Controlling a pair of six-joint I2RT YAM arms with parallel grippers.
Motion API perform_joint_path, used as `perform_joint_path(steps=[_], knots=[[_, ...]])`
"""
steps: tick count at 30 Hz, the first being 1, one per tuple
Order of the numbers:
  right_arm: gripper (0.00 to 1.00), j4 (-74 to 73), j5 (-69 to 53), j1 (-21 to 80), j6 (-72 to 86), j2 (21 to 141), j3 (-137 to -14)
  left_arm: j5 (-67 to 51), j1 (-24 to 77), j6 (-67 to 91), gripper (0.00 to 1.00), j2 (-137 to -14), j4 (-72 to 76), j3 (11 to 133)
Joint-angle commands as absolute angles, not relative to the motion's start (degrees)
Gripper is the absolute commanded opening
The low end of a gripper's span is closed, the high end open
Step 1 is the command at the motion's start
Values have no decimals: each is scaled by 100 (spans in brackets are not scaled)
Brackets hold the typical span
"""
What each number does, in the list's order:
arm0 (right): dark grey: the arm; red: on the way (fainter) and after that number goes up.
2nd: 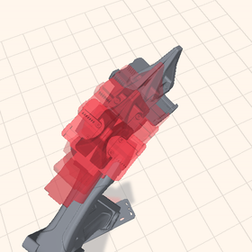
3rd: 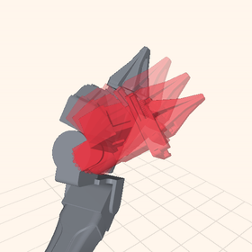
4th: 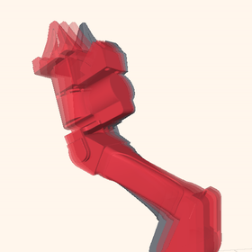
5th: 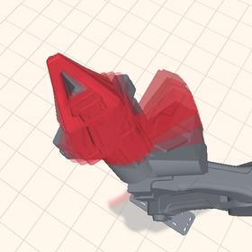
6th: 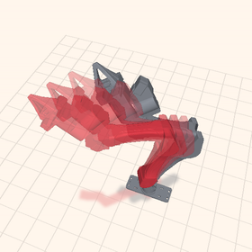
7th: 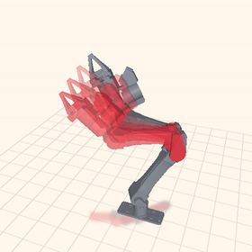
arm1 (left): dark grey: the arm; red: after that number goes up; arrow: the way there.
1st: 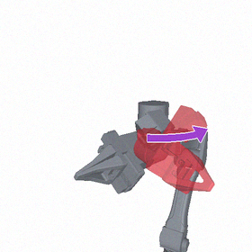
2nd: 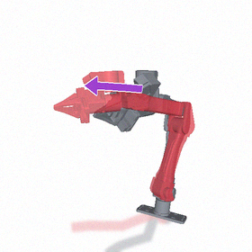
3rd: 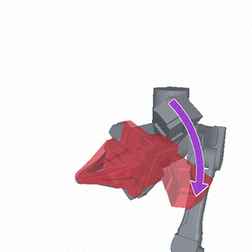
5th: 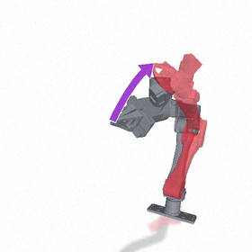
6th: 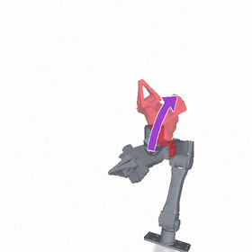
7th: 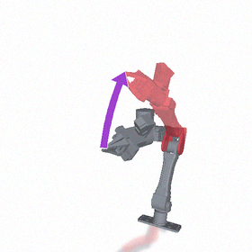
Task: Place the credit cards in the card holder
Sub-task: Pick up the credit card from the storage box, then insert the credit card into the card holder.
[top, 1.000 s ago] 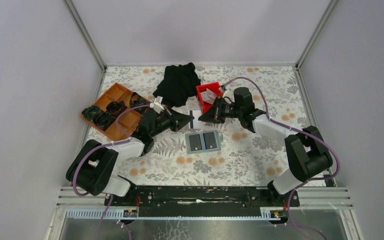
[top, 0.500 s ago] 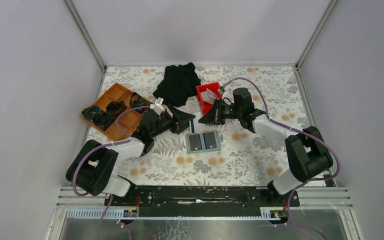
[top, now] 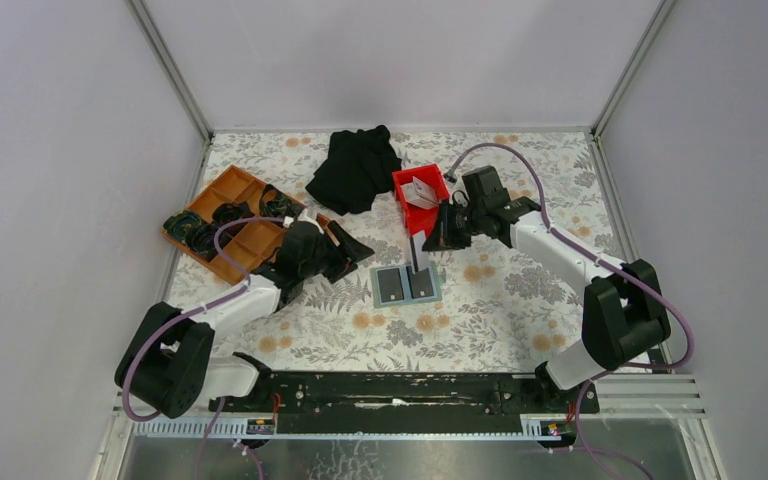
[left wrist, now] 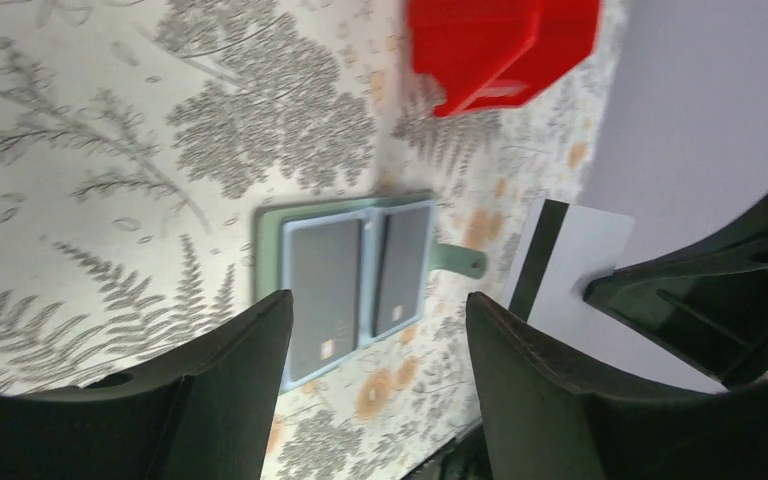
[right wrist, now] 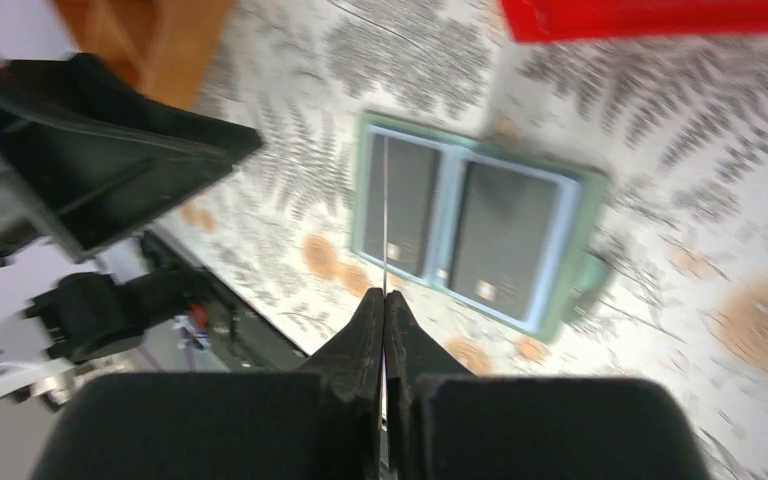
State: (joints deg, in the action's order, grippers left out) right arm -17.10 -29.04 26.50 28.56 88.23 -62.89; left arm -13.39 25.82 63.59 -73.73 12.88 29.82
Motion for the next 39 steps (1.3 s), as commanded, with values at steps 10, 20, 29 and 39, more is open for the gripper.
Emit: perform_joint_path(steps=[10, 20, 29, 39], knots=[[0, -3233, -1548, 2674, 1986, 8795, -6285, -553, 3205, 5399, 67, -7684, -200, 3472], [0, -3090, -1460, 2792, 1936, 8904, -6012, -442, 3465, 5405, 63, -7910, -210, 3465], [0, -2884, -1296, 2835, 1807, 9056, -5901, -445, 3610, 5475, 56, -8111, -28, 3419], [0, -2610, -1331, 2837, 1774, 9121, -5732, -431, 3690, 5493, 54, -8261, 0, 3423]])
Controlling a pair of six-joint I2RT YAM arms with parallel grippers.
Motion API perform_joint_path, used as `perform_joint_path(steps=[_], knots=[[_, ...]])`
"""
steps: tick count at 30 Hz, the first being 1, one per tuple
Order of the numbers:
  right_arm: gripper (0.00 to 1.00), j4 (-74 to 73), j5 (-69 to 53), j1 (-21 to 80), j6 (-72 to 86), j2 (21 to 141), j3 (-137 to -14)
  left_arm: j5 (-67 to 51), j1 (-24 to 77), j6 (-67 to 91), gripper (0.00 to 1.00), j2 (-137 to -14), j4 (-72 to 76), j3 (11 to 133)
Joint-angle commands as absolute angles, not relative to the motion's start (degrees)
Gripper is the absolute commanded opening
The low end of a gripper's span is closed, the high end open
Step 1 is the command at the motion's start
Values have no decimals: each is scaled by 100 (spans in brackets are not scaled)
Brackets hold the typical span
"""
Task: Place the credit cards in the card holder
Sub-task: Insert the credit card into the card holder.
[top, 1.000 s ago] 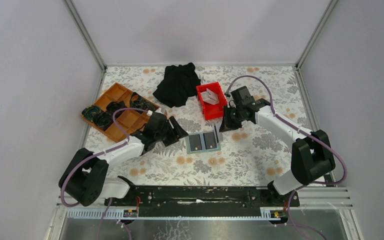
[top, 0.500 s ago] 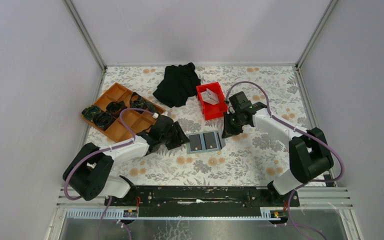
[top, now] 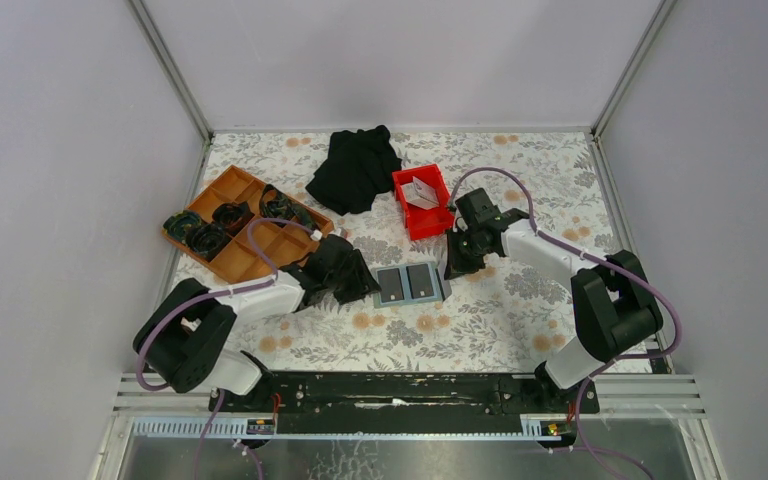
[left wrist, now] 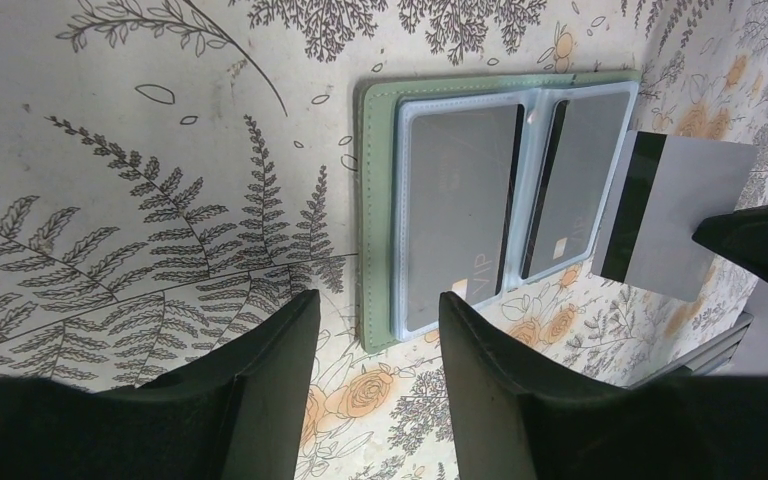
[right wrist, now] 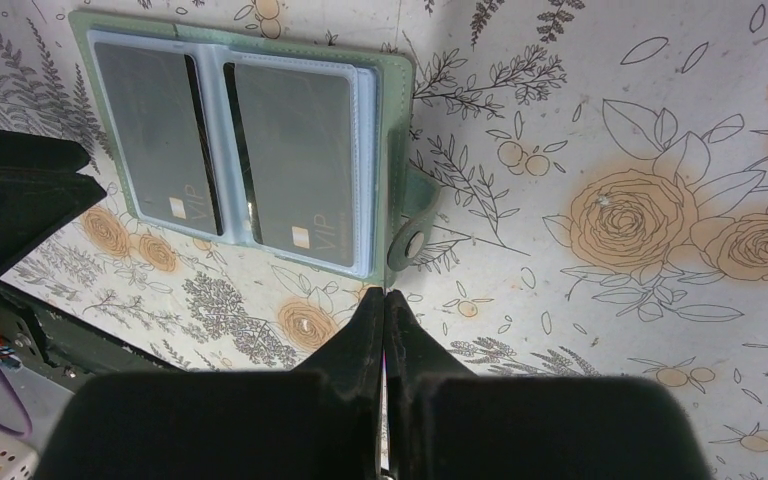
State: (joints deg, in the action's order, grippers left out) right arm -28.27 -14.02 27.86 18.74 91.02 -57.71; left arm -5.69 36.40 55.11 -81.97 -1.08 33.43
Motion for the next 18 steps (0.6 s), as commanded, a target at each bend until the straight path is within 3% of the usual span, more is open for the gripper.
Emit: perform_joint_path(steps=[1, 18], knots=[[0, -2592, -1340, 2835, 1769, 9115, -5720, -431, 3696, 5497, 54, -8276, 0, 3434], [0, -2329, -1539, 2836, 1826, 9132, -5645, -395, 3779, 5537, 52, -8419, 0, 3481]])
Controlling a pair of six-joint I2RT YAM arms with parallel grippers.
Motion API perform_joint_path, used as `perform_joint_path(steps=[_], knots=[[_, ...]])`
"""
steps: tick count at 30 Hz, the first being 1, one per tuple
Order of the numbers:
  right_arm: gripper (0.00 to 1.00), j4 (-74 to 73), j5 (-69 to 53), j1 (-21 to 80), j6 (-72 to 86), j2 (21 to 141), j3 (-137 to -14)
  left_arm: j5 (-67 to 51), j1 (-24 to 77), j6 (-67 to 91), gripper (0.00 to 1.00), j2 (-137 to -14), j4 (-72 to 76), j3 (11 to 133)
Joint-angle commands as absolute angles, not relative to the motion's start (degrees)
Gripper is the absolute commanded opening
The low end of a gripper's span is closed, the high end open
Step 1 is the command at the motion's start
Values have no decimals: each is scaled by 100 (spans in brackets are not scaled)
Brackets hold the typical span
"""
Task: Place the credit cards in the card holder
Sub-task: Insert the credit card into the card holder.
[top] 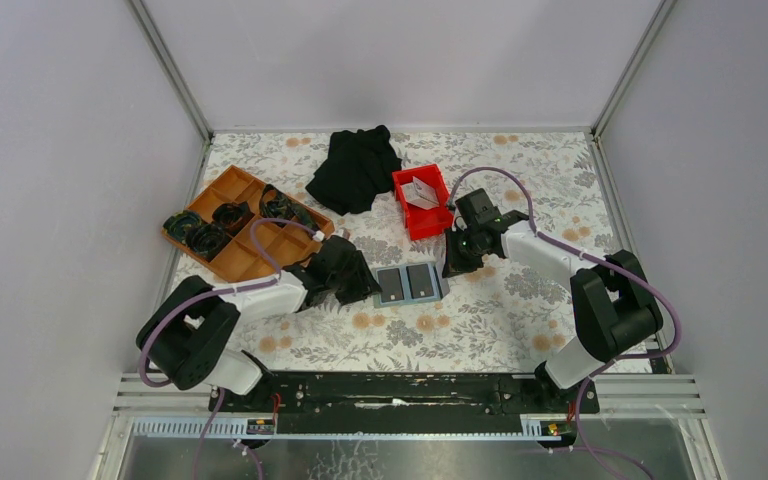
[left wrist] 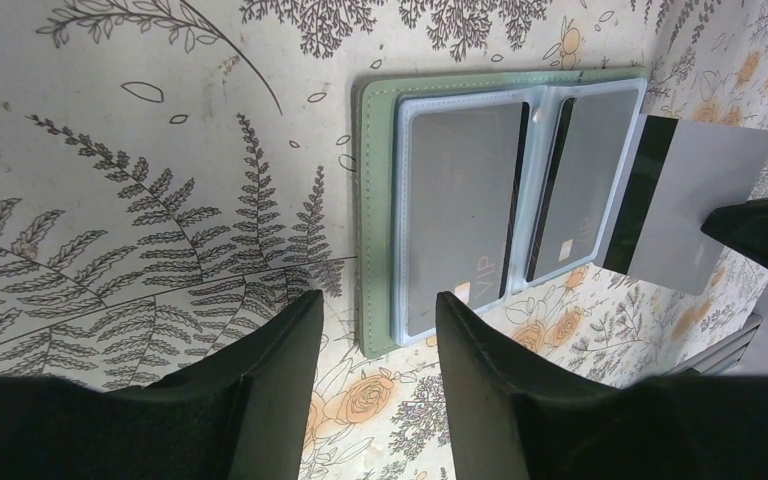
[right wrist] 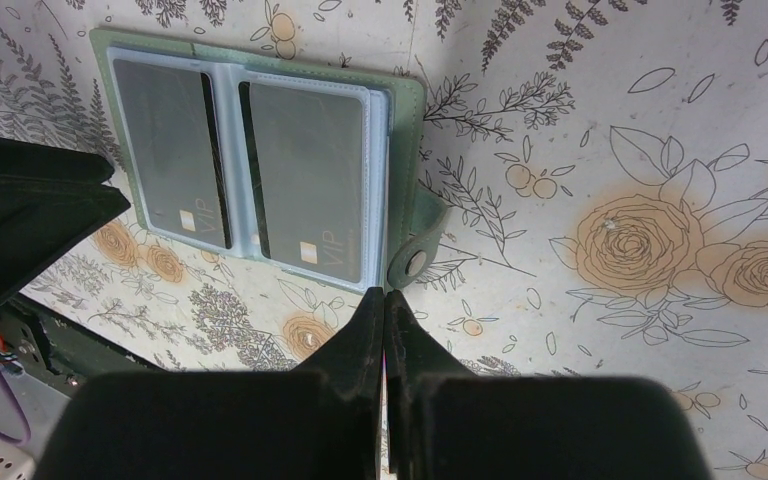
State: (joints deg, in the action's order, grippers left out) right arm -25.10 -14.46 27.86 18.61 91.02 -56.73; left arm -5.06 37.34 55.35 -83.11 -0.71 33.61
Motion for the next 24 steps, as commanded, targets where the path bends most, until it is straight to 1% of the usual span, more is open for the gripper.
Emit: perform_joint_path(steps=[1, 24], knots=[[0, -2315, -1558, 2835, 1836, 9140, -5643, -391, 3779, 5537, 52, -8421, 0, 3479], [0, -2276, -1699, 2835, 1897, 9040, -5663, -429, 3817, 5555, 50, -8586, 39, 3541]])
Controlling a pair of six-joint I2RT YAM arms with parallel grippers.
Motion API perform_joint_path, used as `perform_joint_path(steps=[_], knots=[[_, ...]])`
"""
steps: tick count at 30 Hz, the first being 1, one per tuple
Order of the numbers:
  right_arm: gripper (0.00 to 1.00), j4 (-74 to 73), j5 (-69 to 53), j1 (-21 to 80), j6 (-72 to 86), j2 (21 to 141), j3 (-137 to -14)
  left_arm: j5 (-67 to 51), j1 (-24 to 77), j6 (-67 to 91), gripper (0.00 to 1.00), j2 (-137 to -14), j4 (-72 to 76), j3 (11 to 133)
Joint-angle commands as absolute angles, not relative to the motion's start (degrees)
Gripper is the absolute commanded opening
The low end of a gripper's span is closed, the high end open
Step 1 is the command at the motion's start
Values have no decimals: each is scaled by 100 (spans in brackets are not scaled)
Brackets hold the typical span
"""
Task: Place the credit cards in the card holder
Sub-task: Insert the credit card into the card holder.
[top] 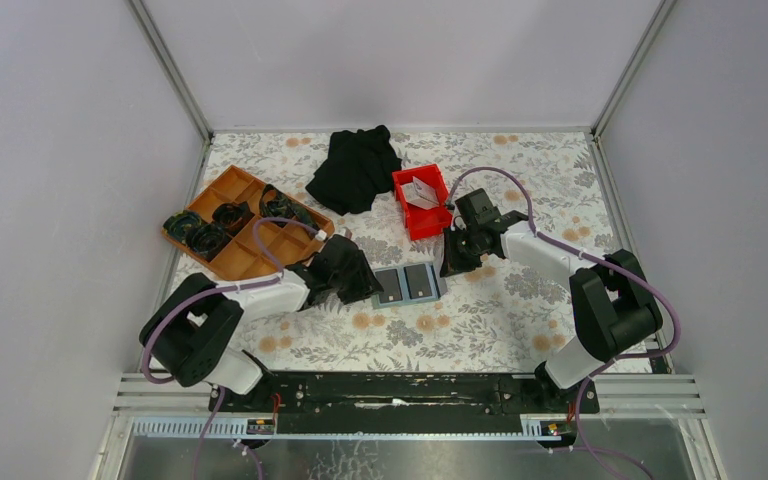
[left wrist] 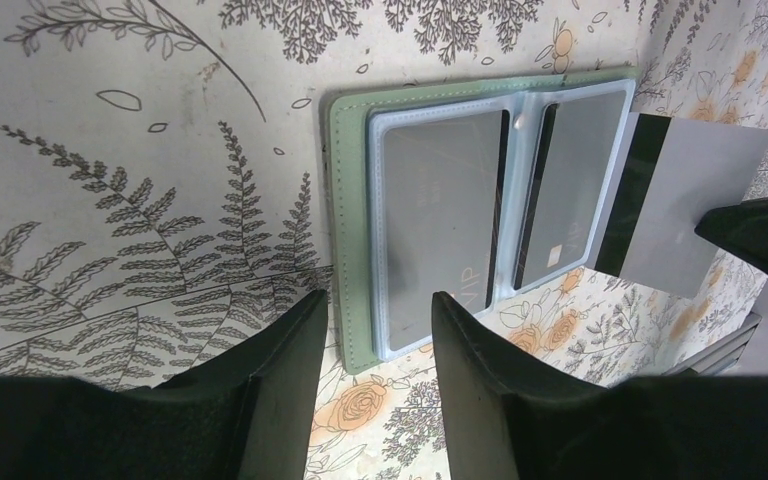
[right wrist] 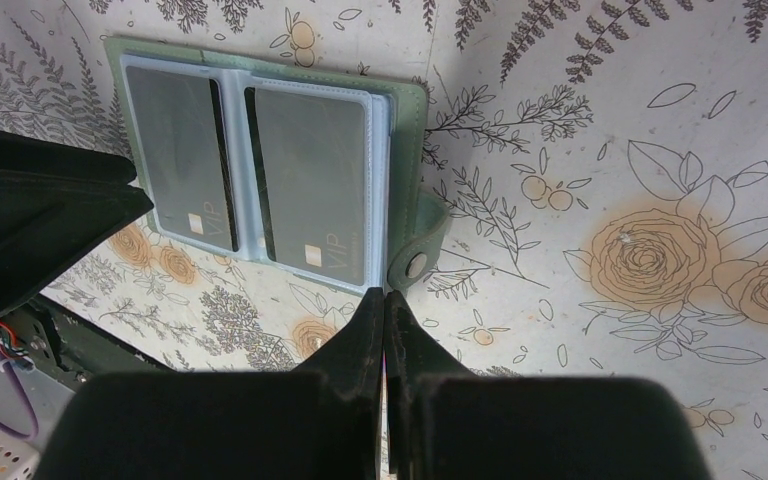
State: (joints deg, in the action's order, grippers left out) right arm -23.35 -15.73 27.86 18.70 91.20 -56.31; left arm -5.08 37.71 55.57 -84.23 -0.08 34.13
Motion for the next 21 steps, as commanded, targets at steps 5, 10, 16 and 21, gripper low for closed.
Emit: perform_joint_path(steps=[5, 10, 16, 21], knots=[[0, -2272, -1723, 2835, 1903, 9027, -5652, -448, 3819, 5538, 49, -8656, 34, 3584], [0, -2276, -1736, 2834, 1890, 9005, -5658, -438, 3825, 5520, 48, -8697, 35, 3573], [0, -2310, -1750, 2831, 1898, 8953, -5696, -438, 3832, 5528, 48, -8718, 35, 3542], [0, -2386, -1677, 2837, 1879, 8866, -5727, -431, 3851, 5541, 47, -8714, 35, 3557]])
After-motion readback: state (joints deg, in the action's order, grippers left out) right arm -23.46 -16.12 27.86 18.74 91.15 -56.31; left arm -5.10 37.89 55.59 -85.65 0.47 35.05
